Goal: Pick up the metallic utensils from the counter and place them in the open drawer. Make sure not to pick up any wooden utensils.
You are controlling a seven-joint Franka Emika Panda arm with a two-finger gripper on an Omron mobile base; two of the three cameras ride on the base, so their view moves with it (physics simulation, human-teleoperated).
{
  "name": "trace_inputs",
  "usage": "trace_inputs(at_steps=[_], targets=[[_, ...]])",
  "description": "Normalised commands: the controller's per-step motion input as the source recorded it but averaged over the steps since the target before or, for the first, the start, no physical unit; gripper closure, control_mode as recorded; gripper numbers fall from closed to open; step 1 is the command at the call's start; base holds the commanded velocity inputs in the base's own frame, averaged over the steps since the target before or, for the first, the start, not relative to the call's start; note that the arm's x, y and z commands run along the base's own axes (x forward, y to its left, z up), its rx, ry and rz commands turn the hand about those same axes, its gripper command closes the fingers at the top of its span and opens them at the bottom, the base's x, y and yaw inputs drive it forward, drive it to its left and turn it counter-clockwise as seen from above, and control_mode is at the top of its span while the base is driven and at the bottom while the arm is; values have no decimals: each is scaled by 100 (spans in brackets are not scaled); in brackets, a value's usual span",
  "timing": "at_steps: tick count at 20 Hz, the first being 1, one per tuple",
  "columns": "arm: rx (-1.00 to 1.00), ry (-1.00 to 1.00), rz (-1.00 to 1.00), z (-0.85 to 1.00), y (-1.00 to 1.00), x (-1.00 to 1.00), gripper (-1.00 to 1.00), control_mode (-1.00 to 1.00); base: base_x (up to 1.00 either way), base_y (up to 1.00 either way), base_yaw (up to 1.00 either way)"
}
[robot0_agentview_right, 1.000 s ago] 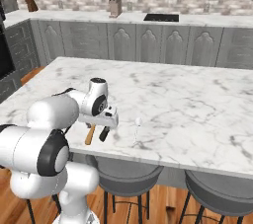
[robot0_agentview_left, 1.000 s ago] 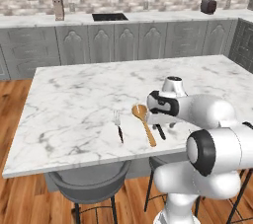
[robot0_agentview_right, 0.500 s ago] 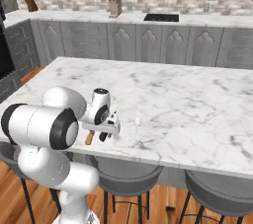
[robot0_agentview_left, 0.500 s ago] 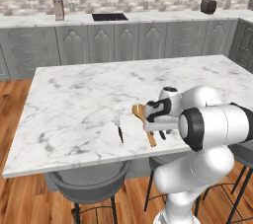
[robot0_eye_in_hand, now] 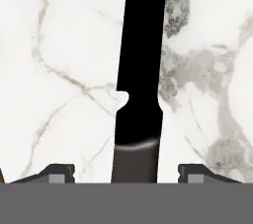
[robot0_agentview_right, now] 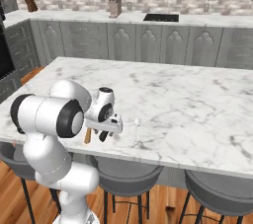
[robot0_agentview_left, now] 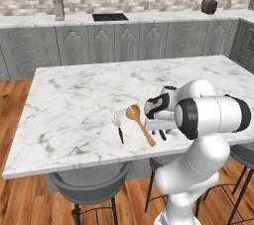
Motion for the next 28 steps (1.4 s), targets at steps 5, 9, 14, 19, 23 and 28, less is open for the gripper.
trace_inputs(at_steps=[5,9,14,19,23,28], targets=[[0,0,0,0,0,0,100,-100,0,0,0],[0,-2,0,13,0,-22,100,-100,0,0,0],[0,-11,0,97,0,-84,100,-100,0,0,0],[0,-20,0,100,0,-94,100,-100,0,0,0],[0,-11,3,59,22,-75,100,100,-25,25,3],[0,0,0,0,0,0,100,100,-86,100,6]])
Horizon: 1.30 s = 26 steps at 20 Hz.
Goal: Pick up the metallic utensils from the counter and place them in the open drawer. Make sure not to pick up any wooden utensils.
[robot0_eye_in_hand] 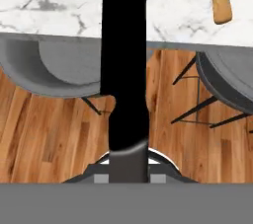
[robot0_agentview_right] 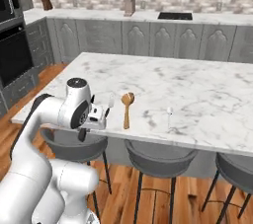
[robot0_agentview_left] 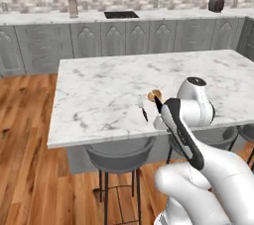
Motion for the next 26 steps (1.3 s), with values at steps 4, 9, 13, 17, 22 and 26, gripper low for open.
trace_inputs(at_steps=[4,9,13,17,22,26], targets=[[0,0,0,0,0,0,100,100,-54,100,0],[0,0,0,0,0,0,100,100,-16,100,-3],[0,0,0,0,0,0,100,100,18,100,-19],[0,0,0,0,0,0,100,100,51,100,-25],[0,0,0,0,0,0,100,100,61,100,-23],[0,0,0,0,0,0,100,100,100,100,-16]])
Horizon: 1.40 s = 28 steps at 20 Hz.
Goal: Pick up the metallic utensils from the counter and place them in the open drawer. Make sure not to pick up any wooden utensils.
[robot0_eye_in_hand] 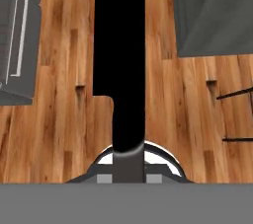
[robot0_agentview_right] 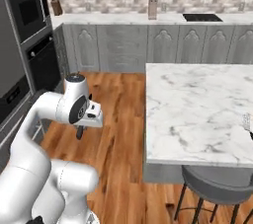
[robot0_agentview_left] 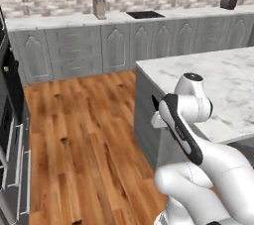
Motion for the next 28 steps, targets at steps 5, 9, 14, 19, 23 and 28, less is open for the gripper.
trace_inputs(at_steps=[5,9,14,19,23,28], targets=[[0,0,0,0,0,0,100,100,100,100,-22],[0,0,0,0,0,0,100,100,100,91,-16],[0,0,0,0,0,0,100,100,100,25,-19],[0,0,0,0,0,0,100,100,100,-3,-20],[0,0,0,0,0,0,100,100,100,22,-40],[0,0,0,0,0,0,100,100,100,48,-54]])
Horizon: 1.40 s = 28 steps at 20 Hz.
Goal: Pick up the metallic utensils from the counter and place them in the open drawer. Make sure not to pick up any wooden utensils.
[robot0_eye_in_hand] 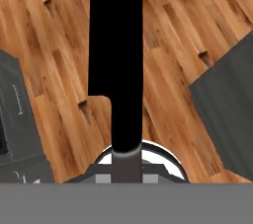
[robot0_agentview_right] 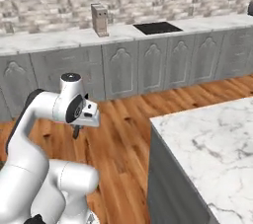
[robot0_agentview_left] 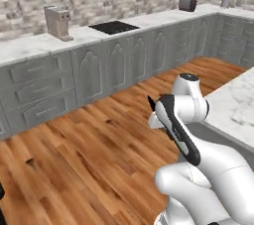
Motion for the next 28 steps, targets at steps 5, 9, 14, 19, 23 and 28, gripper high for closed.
trace_inputs(at_steps=[5,9,14,19,23,28], targets=[[0,0,0,0,0,0,100,100,100,80,-58],[0,0,0,0,0,0,100,100,100,100,-57],[0,0,0,0,0,0,100,100,100,95,-60],[0,0,0,0,0,0,100,100,100,92,-62],[0,0,0,0,0,0,100,100,100,100,-53],[0,0,0,0,0,0,100,100,100,100,-52]])
